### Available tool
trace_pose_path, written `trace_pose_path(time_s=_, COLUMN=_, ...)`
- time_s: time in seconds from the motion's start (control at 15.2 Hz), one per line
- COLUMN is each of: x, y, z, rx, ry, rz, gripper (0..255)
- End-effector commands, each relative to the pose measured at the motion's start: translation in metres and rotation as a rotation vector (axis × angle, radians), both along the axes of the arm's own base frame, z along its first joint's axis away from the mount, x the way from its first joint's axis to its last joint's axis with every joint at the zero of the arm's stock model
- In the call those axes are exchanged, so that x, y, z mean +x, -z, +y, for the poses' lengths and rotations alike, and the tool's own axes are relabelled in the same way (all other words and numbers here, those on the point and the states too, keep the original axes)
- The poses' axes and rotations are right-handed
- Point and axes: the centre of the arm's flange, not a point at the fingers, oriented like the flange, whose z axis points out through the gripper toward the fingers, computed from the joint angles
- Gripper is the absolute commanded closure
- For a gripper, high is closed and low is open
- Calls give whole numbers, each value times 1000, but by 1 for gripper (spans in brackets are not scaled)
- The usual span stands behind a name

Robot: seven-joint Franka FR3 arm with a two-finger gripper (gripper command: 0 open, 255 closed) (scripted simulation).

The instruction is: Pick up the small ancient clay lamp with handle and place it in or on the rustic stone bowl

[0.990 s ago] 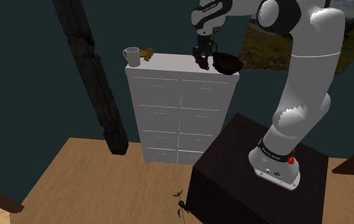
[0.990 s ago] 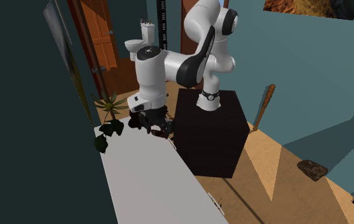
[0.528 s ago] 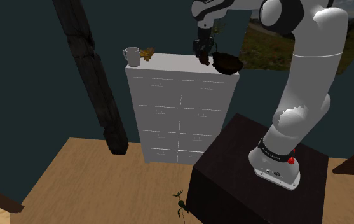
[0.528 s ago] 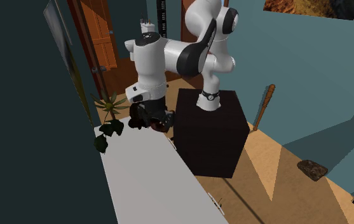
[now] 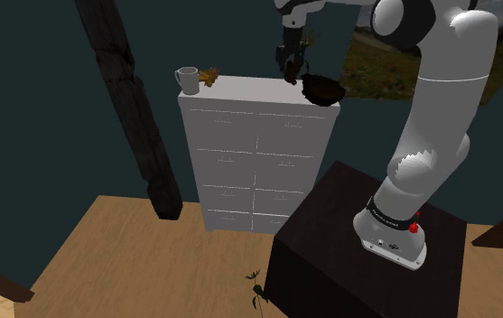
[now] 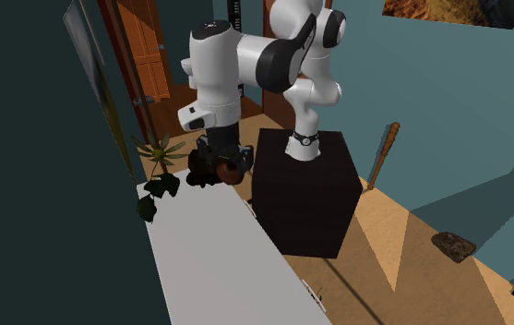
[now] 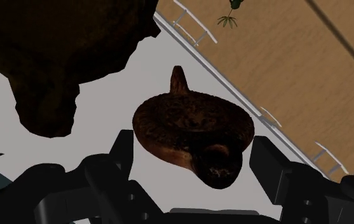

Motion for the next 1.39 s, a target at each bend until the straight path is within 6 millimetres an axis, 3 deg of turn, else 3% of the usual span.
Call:
trace_pose_path(time_s=0.0, x=0, y=-10, z=0, rx=0, ry=0, rz=0, gripper=255)
trace_pose_path(time_s=0.53, x=0, y=-49, z=0, rx=0, ry=0, rz=0, gripper=255)
trace_pose_path(time_s=1.25, x=-116, y=-53, z=-92, rx=0, ry=0, rz=0, gripper=255)
trace_pose_path(time_s=1.32, x=-116, y=-48, z=-92, rx=0, ry=0, rz=0, gripper=255)
